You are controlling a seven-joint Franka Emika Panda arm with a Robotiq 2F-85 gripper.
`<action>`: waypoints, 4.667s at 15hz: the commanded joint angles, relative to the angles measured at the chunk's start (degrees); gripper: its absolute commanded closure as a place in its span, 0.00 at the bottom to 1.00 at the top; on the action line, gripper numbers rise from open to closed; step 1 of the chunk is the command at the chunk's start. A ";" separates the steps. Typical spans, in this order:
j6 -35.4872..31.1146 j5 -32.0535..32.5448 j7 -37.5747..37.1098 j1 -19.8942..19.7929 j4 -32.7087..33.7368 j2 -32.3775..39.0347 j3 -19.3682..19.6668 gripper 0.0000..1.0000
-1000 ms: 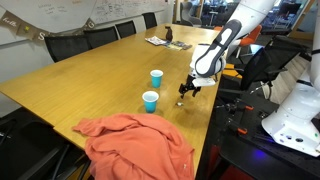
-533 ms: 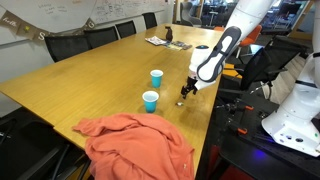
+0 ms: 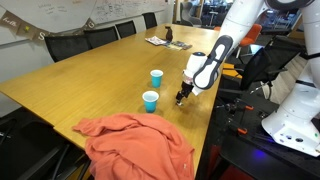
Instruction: Put the sweets in the left cup
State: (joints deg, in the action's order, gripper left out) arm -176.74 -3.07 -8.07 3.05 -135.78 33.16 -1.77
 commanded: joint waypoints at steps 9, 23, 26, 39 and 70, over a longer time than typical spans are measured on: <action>-0.33 0.84 3.02 2.15 5.31 5.21 1.28 0.25; 1.15 0.85 1.17 9.36 6.84 5.66 6.97 1.00; 1.52 -0.03 -0.72 11.29 5.15 2.19 8.23 1.00; -14.39 -3.80 -15.04 28.18 7.99 -6.28 16.71 1.00; 18.85 -15.89 -15.08 64.33 1.09 -25.98 52.59 0.00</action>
State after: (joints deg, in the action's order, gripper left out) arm -160.59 -20.08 -22.72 66.14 -132.32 12.46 49.65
